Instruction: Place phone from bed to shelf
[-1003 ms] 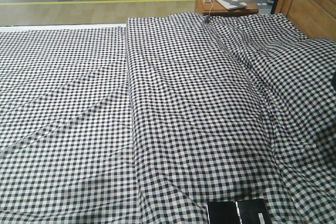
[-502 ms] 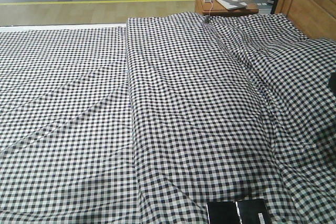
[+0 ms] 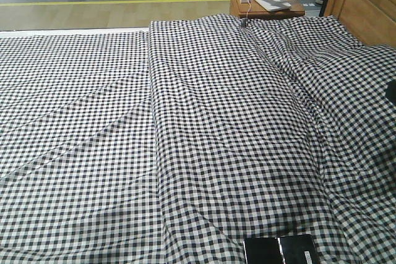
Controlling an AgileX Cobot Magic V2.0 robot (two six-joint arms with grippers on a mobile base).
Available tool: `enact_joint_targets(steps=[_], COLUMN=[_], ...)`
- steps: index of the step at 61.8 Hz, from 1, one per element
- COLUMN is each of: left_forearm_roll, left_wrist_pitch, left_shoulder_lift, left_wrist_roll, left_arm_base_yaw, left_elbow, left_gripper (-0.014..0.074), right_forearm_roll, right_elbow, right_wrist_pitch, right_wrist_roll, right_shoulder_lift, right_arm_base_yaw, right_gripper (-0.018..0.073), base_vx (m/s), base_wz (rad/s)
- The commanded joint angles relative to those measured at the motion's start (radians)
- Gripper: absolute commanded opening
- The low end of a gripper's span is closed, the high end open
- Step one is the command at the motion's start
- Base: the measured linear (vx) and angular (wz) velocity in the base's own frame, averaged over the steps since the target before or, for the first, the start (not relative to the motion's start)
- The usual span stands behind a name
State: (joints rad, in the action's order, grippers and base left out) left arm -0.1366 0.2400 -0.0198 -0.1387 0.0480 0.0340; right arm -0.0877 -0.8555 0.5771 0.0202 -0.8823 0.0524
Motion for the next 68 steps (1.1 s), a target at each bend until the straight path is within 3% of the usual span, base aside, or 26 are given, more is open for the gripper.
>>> enact_joint_targets(steps=[1,14,24,34,43,68], left_forearm_roll=[-0.009,-0.009,-0.009,-0.009,-0.009,-0.009], left_wrist_pitch=[-0.075,-0.075,-0.075,-0.075,-0.075,-0.075], left_shoulder_lift=[-0.004,-0.004,-0.004,-0.004,-0.004,-0.004], left_wrist_roll=[0.004,0.004,0.004,0.004,0.004,0.004], left_arm_base_yaw=[0.004,0.004,0.004,0.004,0.004,0.004], left_elbow=[0.003,0.003,0.003,0.003,0.003,0.003], left_gripper=[0.0001,0.0001,0.0001,0.0001,0.0001,0.0001], right_forearm_roll=[0.022,0.049,0.029,-0.153,-0.288,-0.328], right_elbow=[-0.109,-0.262,-0.335,-0.345,-0.345,-0.345], right_wrist_pitch=[0.034,0.187,0.266,0.339,0.382,0.392], right_wrist_roll=[0.02,0.02,-0.03,-0.233,-0.365,-0.574], right_shoulder_lift=[-0.045,-0.143,-0.187,-0.232,-0.315,-0.631], right_arm_base_yaw=[0.005,0.011,0.144,0.323,0.428,0.461], right_gripper=[0.0593,0.0593,0.0593,0.0592,0.0592,0.0592], base_vx=[0.0,0.0,0.0,0.0,0.0,0.0], base_wz=[0.0,0.0,0.0,0.0,0.0,0.0])
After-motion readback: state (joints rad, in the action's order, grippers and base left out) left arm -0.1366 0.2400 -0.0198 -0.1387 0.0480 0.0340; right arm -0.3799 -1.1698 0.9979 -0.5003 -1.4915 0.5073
